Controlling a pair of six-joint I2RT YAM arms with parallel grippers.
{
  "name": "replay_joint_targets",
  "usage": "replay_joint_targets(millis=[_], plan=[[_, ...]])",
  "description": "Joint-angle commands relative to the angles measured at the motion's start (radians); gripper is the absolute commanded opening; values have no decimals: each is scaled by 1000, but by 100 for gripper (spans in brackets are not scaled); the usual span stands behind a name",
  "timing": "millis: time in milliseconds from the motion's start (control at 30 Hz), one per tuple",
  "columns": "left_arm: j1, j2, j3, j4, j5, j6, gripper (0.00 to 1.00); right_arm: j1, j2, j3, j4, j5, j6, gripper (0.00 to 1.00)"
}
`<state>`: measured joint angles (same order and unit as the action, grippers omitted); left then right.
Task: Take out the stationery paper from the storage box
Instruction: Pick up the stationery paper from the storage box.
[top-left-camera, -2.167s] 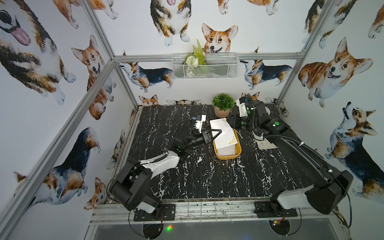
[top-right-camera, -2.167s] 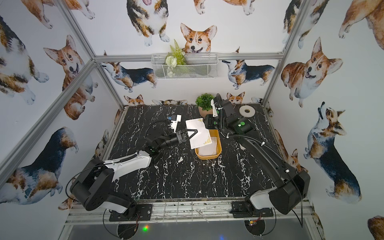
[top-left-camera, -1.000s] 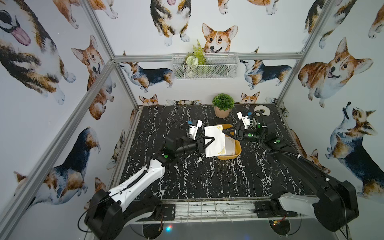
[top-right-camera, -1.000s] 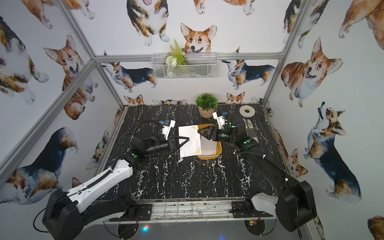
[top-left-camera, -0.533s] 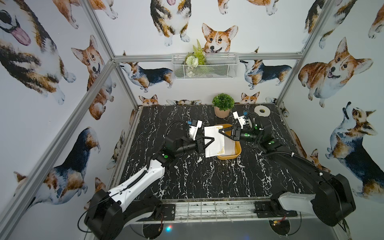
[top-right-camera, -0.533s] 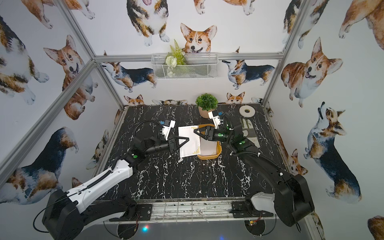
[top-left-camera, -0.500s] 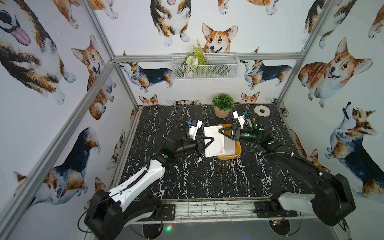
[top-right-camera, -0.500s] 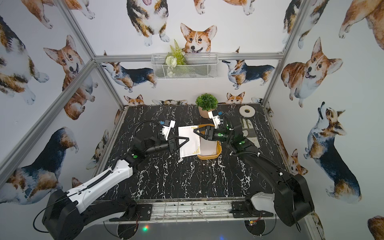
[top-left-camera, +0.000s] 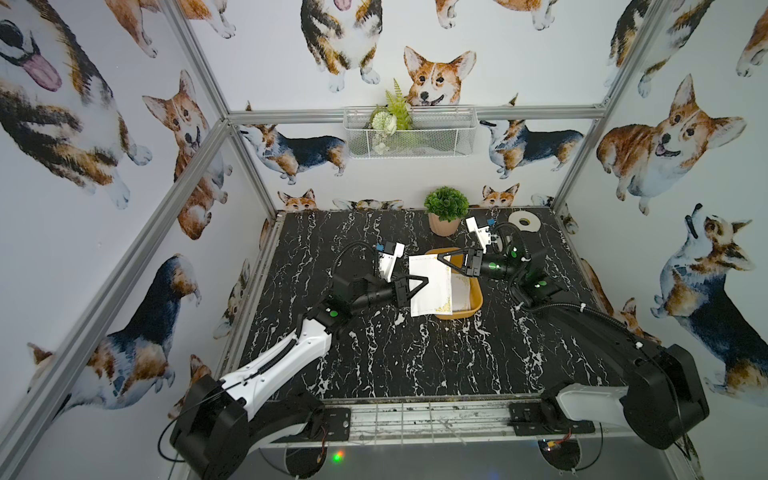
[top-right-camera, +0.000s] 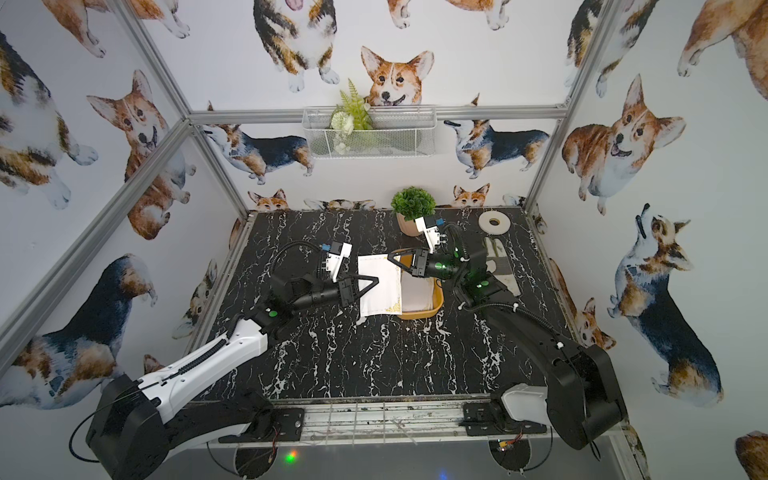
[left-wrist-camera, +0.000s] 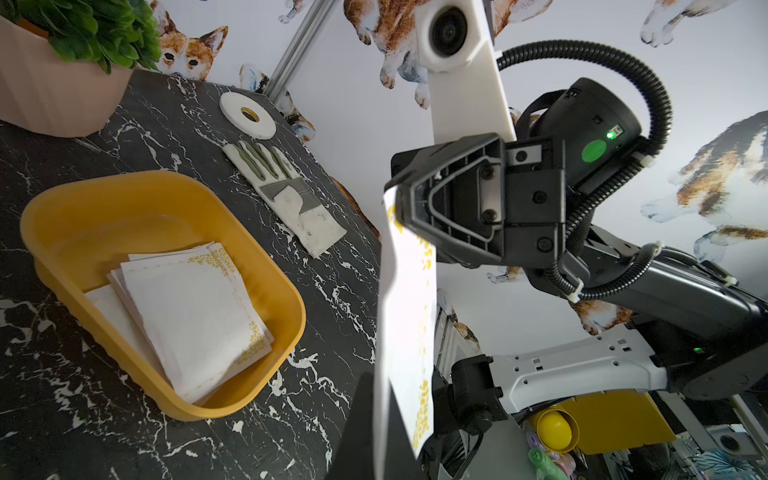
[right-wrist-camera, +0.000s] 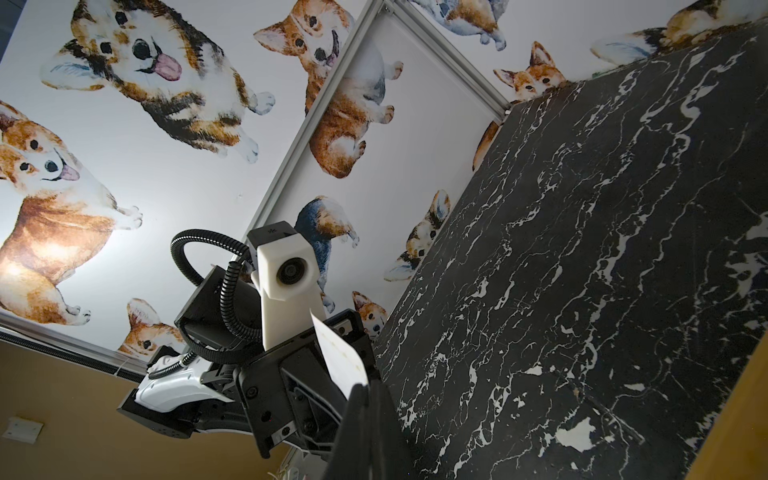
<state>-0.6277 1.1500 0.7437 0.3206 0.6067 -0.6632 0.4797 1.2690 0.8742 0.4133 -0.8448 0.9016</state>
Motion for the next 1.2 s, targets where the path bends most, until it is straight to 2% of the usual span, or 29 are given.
replay_joint_targets(millis=[0,167,200,233,267,333,600,633,667,700,767,867,933,967,1000,1067,1167], plan=[[3,-4,-3,30,-2,6,0,2,-15,15,-13,14,-11,0],[3,-13,-4,11,-12,16,0,2,-36,26,-93,37,-62,2],[3,-16,-5,7,-13,20,0,2,-38,29,-106,38,-71,19],[5,-18,-5,1,-16,22,0,2,-40,34,-122,40,-81,26],[5,-19,-6,-2,-16,23,0,2,-42,35,-133,41,-88,21],[6,-19,-7,-3,-16,24,0,2,-44,35,-147,52,-97,0],[19,-37,-9,-37,-24,39,0,2,-51,42,-203,76,-128,0],[21,-41,-9,-43,-24,42,0,2,-52,46,-214,79,-135,16],[23,-44,-11,-51,-26,46,0,2,-54,50,-231,82,-146,25],[26,-46,-12,-57,-25,49,0,2,-54,55,-245,84,-154,23],[30,-52,-14,-69,-28,53,0,2,-56,62,-274,91,-172,0],[36,-55,-16,-81,-32,61,0,2,-57,67,-297,104,-187,1],[39,-53,-15,-97,-38,69,0,2,-56,73,-319,115,-196,36],[44,-53,-14,-117,-49,78,0,3,-56,76,-337,126,-207,50],[49,-56,-9,-143,-72,89,0,2,-57,80,-360,142,-219,58],[71,-56,5,-225,-138,112,0,2,-62,89,-419,184,-248,68],[178,-22,25,-314,-150,104,0,2,-62,112,-553,288,-319,70]])
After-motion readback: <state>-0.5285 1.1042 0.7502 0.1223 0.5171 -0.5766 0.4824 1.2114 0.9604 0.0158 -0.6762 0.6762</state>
